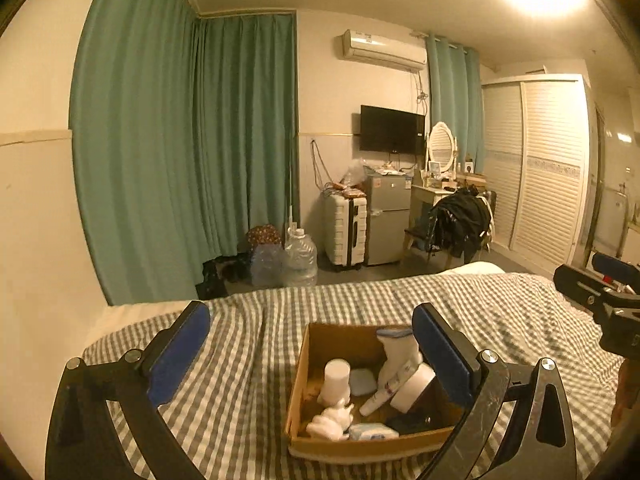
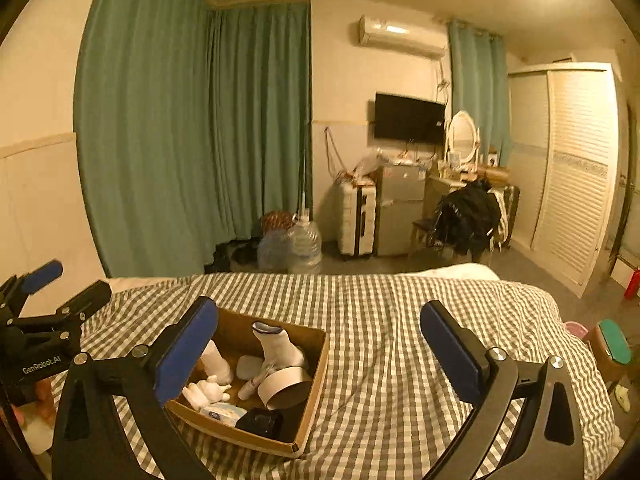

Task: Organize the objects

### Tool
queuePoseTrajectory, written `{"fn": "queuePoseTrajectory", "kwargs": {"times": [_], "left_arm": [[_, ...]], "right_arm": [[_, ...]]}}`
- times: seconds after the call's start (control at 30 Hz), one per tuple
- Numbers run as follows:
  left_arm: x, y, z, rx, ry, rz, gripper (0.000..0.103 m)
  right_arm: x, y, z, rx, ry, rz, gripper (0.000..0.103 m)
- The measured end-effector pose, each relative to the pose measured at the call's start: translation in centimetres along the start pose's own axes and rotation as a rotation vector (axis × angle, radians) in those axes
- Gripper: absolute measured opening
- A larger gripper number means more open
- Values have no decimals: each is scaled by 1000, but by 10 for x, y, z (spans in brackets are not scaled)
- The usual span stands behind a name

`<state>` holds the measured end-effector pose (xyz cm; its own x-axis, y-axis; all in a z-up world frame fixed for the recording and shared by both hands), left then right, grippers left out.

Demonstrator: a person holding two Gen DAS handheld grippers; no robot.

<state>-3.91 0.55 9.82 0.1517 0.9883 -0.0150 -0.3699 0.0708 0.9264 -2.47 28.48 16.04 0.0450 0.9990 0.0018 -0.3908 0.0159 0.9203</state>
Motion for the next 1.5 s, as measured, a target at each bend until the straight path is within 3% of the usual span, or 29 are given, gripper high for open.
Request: {"fn": "queuePoseTrajectory", "kwargs": {"times": [0.2,0.43,0.67,1.5], "left_arm": [[1,-24,5,-37,-37,2,103],[-2,-62,1,-42,29,22,103],[-7,-86,-19,-97,31,18,103],[-9,-94,-25,-130,59,1,103]], "right_arm": [[-15,-31,3,-24,12,47,102],[-20,-71,-20,-75,5,73,102],[-22,-101,-47,-175,-8,73,102],[-25,-102,-46,-166,-26,67,102]]}}
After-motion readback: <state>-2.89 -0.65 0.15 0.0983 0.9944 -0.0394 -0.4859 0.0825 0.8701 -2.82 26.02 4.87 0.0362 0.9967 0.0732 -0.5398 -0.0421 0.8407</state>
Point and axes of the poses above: each gripper's, at about its wrist camera, not at the fingertips, and z roughly against the way its jaws point, x to its right, y to its top, the point moved 3 cm from there along -z, roughly the way its jaws point, and after that the axes turned 2 degrees about -x, right-handed, at the moved point
